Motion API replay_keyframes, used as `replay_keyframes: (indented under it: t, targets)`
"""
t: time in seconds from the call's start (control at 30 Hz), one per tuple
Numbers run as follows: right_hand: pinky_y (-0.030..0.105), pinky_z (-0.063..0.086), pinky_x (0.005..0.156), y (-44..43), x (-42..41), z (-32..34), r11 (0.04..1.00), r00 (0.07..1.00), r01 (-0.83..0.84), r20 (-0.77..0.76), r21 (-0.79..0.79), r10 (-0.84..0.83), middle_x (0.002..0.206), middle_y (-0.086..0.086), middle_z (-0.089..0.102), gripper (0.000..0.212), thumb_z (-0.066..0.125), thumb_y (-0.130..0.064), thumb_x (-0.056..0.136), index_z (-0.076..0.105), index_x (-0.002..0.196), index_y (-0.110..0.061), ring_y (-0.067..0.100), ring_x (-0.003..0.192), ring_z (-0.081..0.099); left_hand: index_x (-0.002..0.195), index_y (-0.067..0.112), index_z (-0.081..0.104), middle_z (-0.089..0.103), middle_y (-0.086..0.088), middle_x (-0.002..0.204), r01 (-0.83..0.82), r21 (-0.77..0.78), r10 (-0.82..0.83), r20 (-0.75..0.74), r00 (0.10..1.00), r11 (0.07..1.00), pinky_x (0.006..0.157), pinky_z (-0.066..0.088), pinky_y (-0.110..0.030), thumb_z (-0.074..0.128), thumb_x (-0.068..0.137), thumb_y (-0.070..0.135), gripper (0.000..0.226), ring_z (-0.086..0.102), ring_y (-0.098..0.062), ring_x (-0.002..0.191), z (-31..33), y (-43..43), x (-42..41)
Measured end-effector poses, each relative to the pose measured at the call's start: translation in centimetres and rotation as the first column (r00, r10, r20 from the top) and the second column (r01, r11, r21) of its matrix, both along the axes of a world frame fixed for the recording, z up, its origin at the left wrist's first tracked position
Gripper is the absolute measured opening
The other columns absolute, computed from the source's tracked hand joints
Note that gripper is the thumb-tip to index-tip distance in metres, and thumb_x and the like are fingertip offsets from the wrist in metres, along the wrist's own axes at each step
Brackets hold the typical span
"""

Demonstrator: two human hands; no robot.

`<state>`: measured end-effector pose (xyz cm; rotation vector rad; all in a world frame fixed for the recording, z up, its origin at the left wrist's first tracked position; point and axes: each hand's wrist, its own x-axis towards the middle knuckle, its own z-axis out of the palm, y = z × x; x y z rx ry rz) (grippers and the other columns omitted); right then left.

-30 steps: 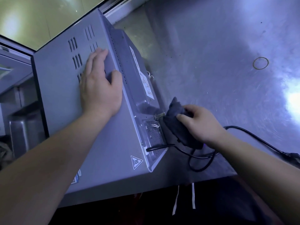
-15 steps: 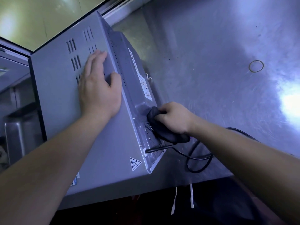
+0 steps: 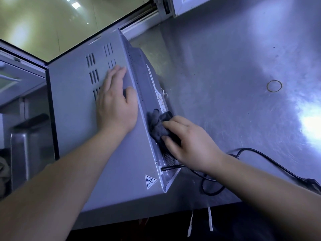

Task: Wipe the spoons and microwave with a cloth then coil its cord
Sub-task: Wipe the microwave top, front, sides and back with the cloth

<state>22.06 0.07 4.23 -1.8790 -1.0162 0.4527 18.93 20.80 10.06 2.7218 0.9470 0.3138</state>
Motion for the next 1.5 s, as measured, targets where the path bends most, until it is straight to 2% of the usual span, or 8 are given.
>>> replay_keyframes:
  t: [0.4,0.47,0.6,0.77,0.9,1.07,1.33,1.5]
  targets:
    - [0.035,0.042,0.072,3.6,3.7,1.8,0.976,0.971,0.187,-0.129,-0.115,-0.201,0.084,0.002,0.068,0.014,0.055,-0.022,0.091,0.068,0.091,-0.015,0.022,0.082,0.059,0.152,0.018,0.048,0.041,0.003,0.162,0.002,0.008,-0.002,0.006,1.000,1.000,0.124,0.020,-0.030,0.033,0.095,0.028,0.060,0.032,-0.013,0.152,-0.2,0.3,0.1]
    - [0.033,0.047,0.076,3.5,5.1,-0.4,0.926,0.874,0.344,-0.308,-0.156,-0.377,0.087,-0.001,0.070,0.013,0.055,-0.024,0.094,0.067,0.094,-0.017,0.020,0.084,0.062,0.153,0.018,0.048,0.040,0.003,0.162,0.002,0.000,-0.002,0.000,1.000,1.000,0.124,0.019,-0.029,0.034,0.095,0.026,0.060,0.031,-0.013,0.152,-0.1,0.3,0.0]
    - [0.046,0.053,0.102,2.0,7.7,-7.1,0.801,0.431,0.523,-0.720,-0.291,-0.544,0.106,-0.003,0.074,0.023,0.050,-0.035,0.095,0.066,0.110,-0.026,0.018,0.106,0.068,0.151,0.017,0.049,0.042,0.002,0.161,0.005,-0.011,-0.005,0.010,1.000,1.000,0.125,0.022,-0.030,0.035,0.094,0.024,0.059,0.033,-0.013,0.151,-0.1,0.3,0.1]
    - [0.044,0.047,0.111,2.2,8.6,-11.0,0.789,0.176,0.494,-0.846,-0.366,-0.503,0.112,-0.003,0.065,0.021,0.041,-0.029,0.109,0.056,0.123,-0.026,0.020,0.117,0.061,0.151,0.020,0.049,0.041,0.004,0.161,-0.019,-0.035,0.019,0.019,1.000,0.999,0.125,0.024,-0.032,0.036,0.094,0.024,0.059,0.033,-0.012,0.150,0.0,0.1,0.1]
    - [0.039,0.044,0.114,5.9,9.0,-12.4,0.808,0.169,0.491,-0.875,-0.325,-0.454,0.137,-0.003,0.062,0.048,0.051,-0.043,0.100,0.052,0.144,-0.024,0.016,0.126,0.058,0.152,0.021,0.048,0.041,0.004,0.161,-0.021,-0.040,0.022,0.013,1.000,0.999,0.125,0.024,-0.033,0.036,0.095,0.022,0.058,0.033,-0.011,0.150,0.1,-0.1,0.1]
    - [0.037,0.052,0.105,9.4,10.1,-11.9,0.886,0.190,0.427,-0.940,-0.182,-0.284,0.124,-0.004,0.070,0.039,0.059,-0.016,0.099,0.056,0.135,-0.029,0.016,0.115,0.066,0.154,0.020,0.045,0.040,0.004,0.162,-0.006,-0.045,0.006,0.000,1.000,0.999,0.126,0.023,-0.033,0.035,0.097,0.018,0.057,0.033,-0.010,0.150,0.2,-0.2,0.0]
    - [0.028,0.042,0.100,9.5,13.6,-13.4,0.747,0.313,0.627,-0.807,-0.221,-0.501,0.138,-0.008,0.057,0.052,0.046,-0.020,0.100,0.042,0.150,-0.035,0.015,0.122,0.053,0.156,0.019,0.042,0.036,0.006,0.164,0.000,-0.061,-0.001,-0.009,1.000,0.998,0.127,0.021,-0.035,0.037,0.101,0.010,0.055,0.028,-0.006,0.152,0.1,-0.2,-0.2]
    - [0.013,0.028,0.105,11.4,12.5,-12.2,0.924,0.665,0.371,-0.667,-0.096,-0.336,0.151,-0.004,0.052,0.055,0.050,-0.014,0.101,0.042,0.154,-0.027,0.012,0.134,0.048,0.156,0.019,0.041,0.037,0.005,0.163,-0.002,-0.054,0.001,-0.014,1.000,0.999,0.127,0.021,-0.035,0.038,0.101,0.009,0.056,0.028,-0.007,0.152,0.1,-0.2,-0.2]
